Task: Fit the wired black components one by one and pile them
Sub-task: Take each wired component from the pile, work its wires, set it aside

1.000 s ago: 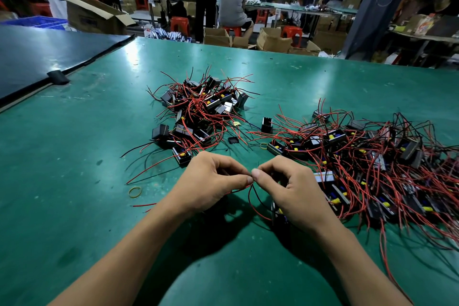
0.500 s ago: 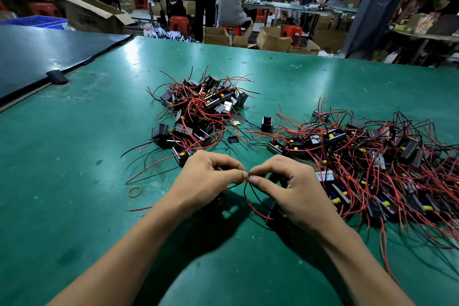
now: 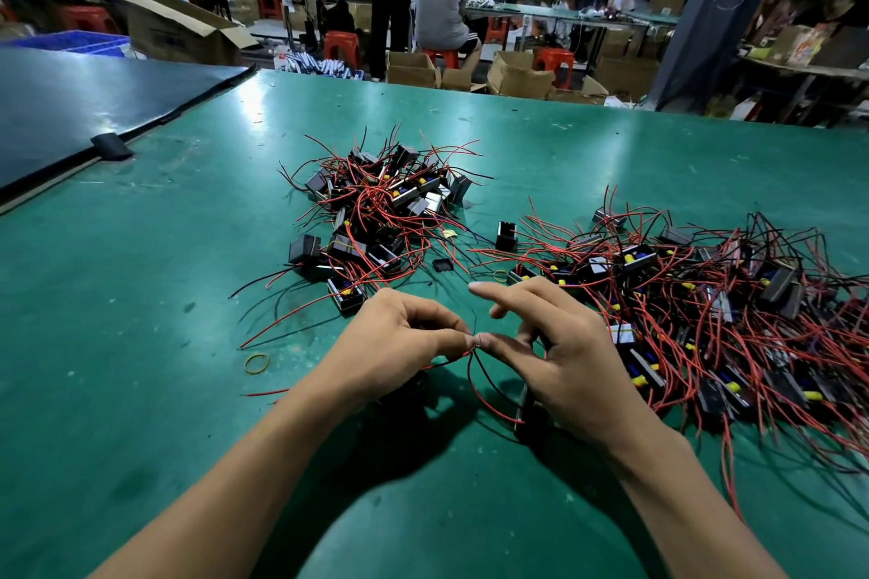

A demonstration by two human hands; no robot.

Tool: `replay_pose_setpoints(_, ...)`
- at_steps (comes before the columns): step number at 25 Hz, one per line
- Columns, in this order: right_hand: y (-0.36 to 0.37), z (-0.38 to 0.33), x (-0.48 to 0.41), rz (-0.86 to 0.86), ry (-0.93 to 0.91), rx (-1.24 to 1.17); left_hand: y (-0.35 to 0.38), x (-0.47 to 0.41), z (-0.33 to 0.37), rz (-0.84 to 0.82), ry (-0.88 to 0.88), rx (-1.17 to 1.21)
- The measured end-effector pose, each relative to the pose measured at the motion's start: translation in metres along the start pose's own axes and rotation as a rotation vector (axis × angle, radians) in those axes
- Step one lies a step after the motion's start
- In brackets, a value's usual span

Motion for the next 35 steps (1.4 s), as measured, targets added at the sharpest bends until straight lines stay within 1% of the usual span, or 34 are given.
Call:
replay_pose_setpoints(3, 0.001, -0.002, 0.001, -0.002, -0.018, 0.019, 0.0, 0.001, 0.0, -0.012, 0.004, 0.009)
replay_pose_setpoints(6, -0.001, 0.0, 0.001, -0.03, 0.042, 0.098, 0.001, 0.002, 0.0, -0.023, 0.027, 0.008)
replay_pose_setpoints(8, -0.002, 0.001, 0.002, -0.036, 0.077, 0.109, 0.001, 0.0, 0.0, -0.025, 0.032, 0.021)
replay_pose_setpoints(10, 0.001, 0.003, 0.003, -0.017, 0.145, 0.028, 0.001, 0.0, 0.0, -0.021, 0.043, 0.016)
replay_pose_setpoints(14, 0.017, 0.018, 0.008, -0.049, 0.458, -0.25, 0.004, 0.0, 0.0, -0.01, 0.061, -0.014)
replay_pose_setpoints(16, 0.016, 0.022, 0.011, -0.069, 0.512, -0.322, 0.002, -0.001, 0.0, 0.013, 0.071, -0.012)
replay_pose_setpoints(19, 0.009, 0.015, 0.008, -0.085, 0.426, -0.342, -0.004, -0.002, 0.0, 0.06, 0.07, 0.009)
replay_pose_setpoints(23, 0.005, 0.007, 0.003, -0.077, 0.226, -0.189, -0.005, -0.001, -0.001, 0.068, 0.057, 0.002)
replay_pose_setpoints(26, 0.004, 0.007, 0.002, -0.094, 0.176, -0.162, -0.007, -0.002, 0.0, 0.071, 0.051, -0.003)
replay_pose_setpoints(29, 0.004, 0.004, 0.002, -0.076, 0.08, -0.077, -0.006, -0.002, -0.001, 0.059, 0.039, -0.023)
replay_pose_setpoints(32, 0.001, 0.003, 0.003, -0.028, 0.045, 0.009, -0.003, -0.002, -0.002, 0.031, 0.025, -0.046)
replay_pose_setpoints(35, 0.0, 0.002, 0.002, -0.045, 0.059, 0.004, -0.002, -0.002, -0.003, 0.01, 0.028, -0.055)
Point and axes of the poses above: each hand's wrist, its own x-axis away from the middle knuckle, its own y-axis out of the palm, z = x × y, the point moved 6 cm from there along -x, towards the middle knuckle, and after that the axes turned 7 degrees about -y, right-handed, at the moved point
